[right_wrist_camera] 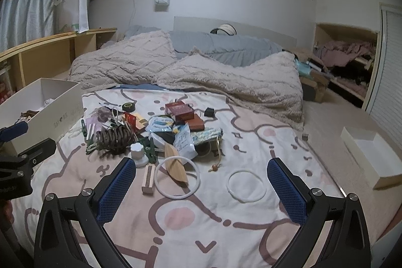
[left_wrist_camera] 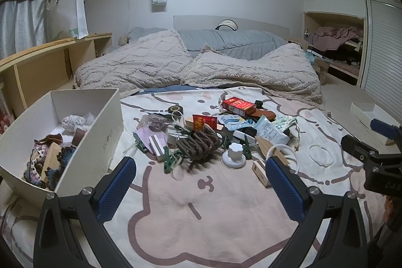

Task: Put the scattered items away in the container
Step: 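Move both grippers toward the two white plastic rings on the bed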

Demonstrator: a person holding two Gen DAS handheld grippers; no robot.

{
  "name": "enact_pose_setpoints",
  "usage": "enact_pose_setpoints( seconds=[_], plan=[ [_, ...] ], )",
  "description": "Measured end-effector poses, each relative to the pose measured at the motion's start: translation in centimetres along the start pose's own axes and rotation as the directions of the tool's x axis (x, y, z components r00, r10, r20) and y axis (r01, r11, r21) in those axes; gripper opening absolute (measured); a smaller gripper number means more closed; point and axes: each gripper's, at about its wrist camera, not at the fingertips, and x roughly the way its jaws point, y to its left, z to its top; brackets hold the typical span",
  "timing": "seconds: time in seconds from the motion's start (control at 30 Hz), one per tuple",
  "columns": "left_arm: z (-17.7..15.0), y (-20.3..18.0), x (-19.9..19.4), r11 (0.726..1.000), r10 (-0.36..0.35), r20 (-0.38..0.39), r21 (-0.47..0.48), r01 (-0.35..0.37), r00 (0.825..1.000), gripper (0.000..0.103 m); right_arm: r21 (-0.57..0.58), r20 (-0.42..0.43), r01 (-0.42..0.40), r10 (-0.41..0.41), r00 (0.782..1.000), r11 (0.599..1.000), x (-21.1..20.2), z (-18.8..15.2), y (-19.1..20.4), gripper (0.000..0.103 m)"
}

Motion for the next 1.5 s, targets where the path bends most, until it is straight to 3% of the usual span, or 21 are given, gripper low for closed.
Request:
enact_pose_setpoints(
  seconds=[0.63,0.8,1.07,1.5],
  plan=[
    [-1.8,-2.7,2.8,0.997,-0.066,-0.114,0.033,0.071,0.991,0.103,0.03,-0.162,0.025,-0.02,0.987,0.999,3.8,-2.9,-1.9,0.103],
    [-2.2,-3.2,3.2,0.996,-0.084,-0.128,0.032,0.088,0.988,0.103,0.051,-0.202,0.017,-0.007,0.979,0.999,4.6,-2.9,-3.5,0.103],
    [-2.5,-4.4,4.0,0.989,-0.138,-0.148,0.023,0.143,0.979,0.103,0.009,-0.237,0.053,-0.049,0.97,0.999,6.0,-2.8,-6.5,0.103],
    [-2.7,-7.9,5.0,0.976,-0.187,-0.182,0.074,0.203,0.965,0.103,0.039,-0.372,0.035,-0.018,0.928,0.999,11.8,-3.7,-10.3,0.103]
  ],
)
